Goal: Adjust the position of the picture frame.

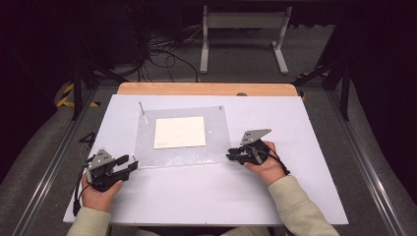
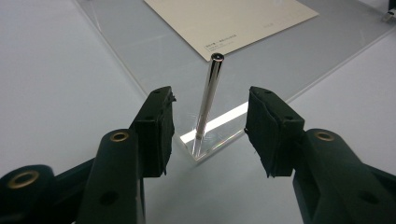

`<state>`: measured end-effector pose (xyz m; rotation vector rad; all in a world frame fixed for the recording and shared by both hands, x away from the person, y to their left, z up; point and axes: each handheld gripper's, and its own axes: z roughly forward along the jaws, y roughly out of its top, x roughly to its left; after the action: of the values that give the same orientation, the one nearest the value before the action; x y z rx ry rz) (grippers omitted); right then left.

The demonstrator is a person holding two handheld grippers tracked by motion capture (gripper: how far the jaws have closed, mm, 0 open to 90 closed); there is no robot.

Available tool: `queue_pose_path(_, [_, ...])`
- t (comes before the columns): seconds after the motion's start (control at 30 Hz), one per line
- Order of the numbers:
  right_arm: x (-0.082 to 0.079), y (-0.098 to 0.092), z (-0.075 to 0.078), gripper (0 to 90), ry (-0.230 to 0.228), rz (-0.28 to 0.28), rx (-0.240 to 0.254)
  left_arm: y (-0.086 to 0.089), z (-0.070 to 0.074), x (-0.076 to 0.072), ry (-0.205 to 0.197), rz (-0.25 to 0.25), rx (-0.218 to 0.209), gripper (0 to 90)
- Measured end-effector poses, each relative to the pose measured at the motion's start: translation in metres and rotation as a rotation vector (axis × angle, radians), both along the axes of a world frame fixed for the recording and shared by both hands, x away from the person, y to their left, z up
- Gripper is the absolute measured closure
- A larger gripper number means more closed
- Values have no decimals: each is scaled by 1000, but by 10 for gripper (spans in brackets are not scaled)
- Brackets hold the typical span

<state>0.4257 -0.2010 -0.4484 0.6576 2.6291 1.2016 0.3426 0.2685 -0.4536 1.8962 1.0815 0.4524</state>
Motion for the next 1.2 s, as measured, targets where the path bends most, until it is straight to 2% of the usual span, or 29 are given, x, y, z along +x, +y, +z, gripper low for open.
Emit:
queue_pose_path(0.17, [3,2,-4,740,6,4,8,2,0,0,2,1,3,518])
queue_pose_path(0.27, [2,7,-4,828,-13,22,-3,2,0,-2,-2,5,1,518])
queue_pose_path(0.47, [-4,5,-5,833,5,51,12,2,0,-2,-2,7,2,518])
queue_pose_path(0.63, [-20,10,-5,833,17,99,8,3,1,-2,-5,9,1,519])
queue_pose_path(0.67, [-25,11,-5,833,22,108,12,3,1,-2,-5,10,-1,519])
queue_pose_path(0.7, [-36,14,-6,834,31,135,16,3,1,-2,-6,9,-1,521])
queue_pose_path(0.73, [-36,14,-6,834,31,135,16,3,1,-2,-6,9,-1,523])
queue_pose_path(0.77, [-47,18,-6,833,40,151,15,2,1,-2,-5,8,-1,525])
queue_pose_path(0.83, [-52,20,-6,834,43,162,13,2,1,-2,-5,8,-1,526])
queue_pose_path(1.0, [-79,30,-7,835,47,213,17,1,1,-2,3,7,10,552])
queue_pose_path(1.2, [-100,40,-8,834,56,261,26,4,1,-1,21,22,19,611])
